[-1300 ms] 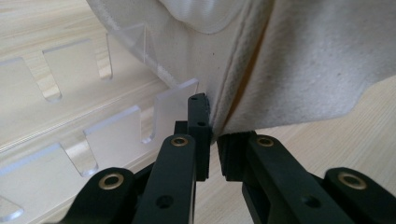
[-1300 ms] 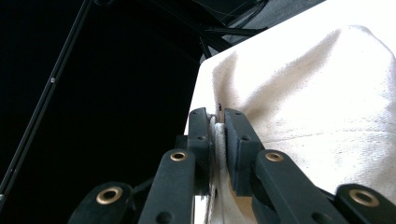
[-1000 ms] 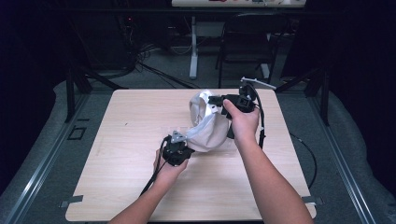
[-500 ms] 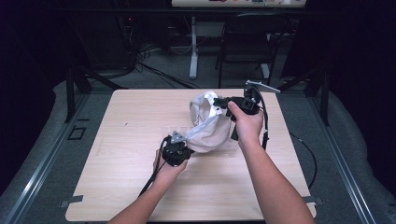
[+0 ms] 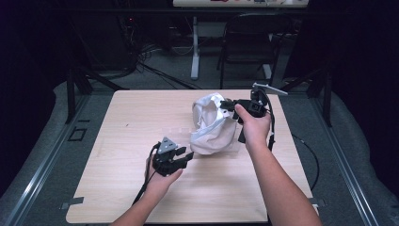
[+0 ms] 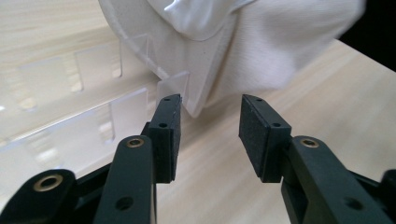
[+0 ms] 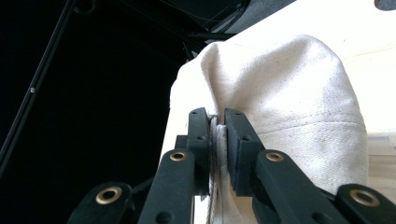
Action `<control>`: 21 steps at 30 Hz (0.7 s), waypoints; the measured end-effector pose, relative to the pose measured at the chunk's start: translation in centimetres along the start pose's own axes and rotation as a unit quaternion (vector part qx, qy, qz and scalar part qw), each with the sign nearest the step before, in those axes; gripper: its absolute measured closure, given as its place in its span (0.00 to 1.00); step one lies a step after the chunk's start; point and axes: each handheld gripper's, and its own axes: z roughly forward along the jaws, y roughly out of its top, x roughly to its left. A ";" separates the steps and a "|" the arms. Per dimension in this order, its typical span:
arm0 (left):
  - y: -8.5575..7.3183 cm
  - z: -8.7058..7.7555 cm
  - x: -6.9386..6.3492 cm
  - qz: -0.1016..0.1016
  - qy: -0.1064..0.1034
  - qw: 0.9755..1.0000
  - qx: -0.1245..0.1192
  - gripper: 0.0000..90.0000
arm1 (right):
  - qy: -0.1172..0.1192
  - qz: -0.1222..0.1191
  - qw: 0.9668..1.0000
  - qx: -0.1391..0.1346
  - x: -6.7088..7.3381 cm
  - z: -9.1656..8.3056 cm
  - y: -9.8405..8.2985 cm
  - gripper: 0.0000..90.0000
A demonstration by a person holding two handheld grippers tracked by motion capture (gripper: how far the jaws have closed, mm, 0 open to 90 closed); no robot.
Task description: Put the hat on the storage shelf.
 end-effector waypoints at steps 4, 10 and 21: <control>-0.9 -2.9 0.5 0.018 0.011 1.000 -0.005 0.65 | -0.006 -0.009 1.000 0.006 -0.1 -0.2 -0.1 0.90; -2.8 -5.9 3.2 -0.016 0.029 0.999 -0.030 0.64 | -0.006 -0.011 1.000 0.008 -0.5 -0.5 -0.5 0.90; -3.8 -5.3 5.4 -0.048 0.050 0.998 -0.014 0.64 | -0.007 -0.015 1.000 0.015 -1.9 -1.1 -1.3 0.90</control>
